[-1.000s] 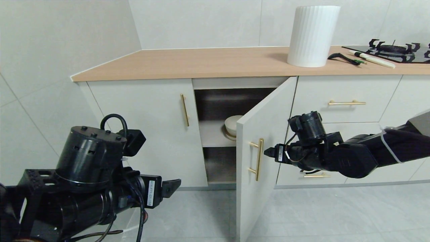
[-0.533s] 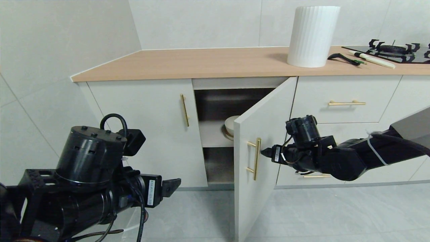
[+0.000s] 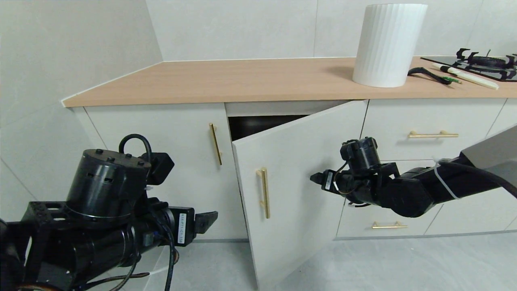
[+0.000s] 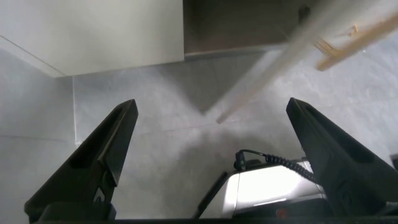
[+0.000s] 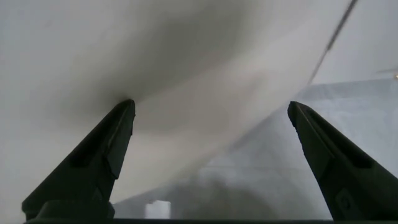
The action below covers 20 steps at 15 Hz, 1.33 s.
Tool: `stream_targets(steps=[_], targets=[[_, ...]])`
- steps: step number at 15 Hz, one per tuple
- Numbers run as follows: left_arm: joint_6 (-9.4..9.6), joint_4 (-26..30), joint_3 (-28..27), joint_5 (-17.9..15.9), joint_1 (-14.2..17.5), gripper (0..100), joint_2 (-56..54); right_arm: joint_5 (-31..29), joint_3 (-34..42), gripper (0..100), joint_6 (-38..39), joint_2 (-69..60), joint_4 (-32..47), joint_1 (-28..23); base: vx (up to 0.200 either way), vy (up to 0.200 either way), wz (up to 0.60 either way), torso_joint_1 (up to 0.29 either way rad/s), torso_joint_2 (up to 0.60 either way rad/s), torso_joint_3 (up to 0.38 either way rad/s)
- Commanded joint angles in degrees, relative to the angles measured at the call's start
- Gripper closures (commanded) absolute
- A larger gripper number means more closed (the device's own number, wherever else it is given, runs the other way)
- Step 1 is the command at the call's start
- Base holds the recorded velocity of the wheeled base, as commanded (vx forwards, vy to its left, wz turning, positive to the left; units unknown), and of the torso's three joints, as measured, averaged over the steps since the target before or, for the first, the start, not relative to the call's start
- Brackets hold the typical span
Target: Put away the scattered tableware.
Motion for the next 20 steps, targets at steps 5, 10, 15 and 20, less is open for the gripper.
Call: stream_targets(steps=[5, 10, 15, 20], targets=[[-0.01, 0.0, 0.0, 0.9, 0.1, 0, 0.0, -0.6, -5.8, 0, 6.5, 3.1, 0.0, 0.3, 0.000, 0.000, 0.00, 0.000, 0.00, 0.000], [-0.01, -0.1, 0.0, 0.9, 0.1, 0, 0.0, -1.3, -11.9, 0, 14.4, 5.7, 0.2, -0.6, 0.000, 0.000, 0.00, 0.000, 0.00, 0.000], [-0.01, -0.1, 0.0, 1.0, 0.1, 0, 0.2, -6.0, -17.8, 0, 16.9, 10.7, 0.4, -2.8, 0.000, 0.000, 0.00, 0.000, 0.00, 0.000], [-0.10, -0.1, 0.0, 0.9, 0.1, 0, 0.5, -8.5, -19.2, 0, 17.2, 12.1, 0.4, -3.4, 0.000, 0.000, 0.00, 0.000, 0.00, 0.000]])
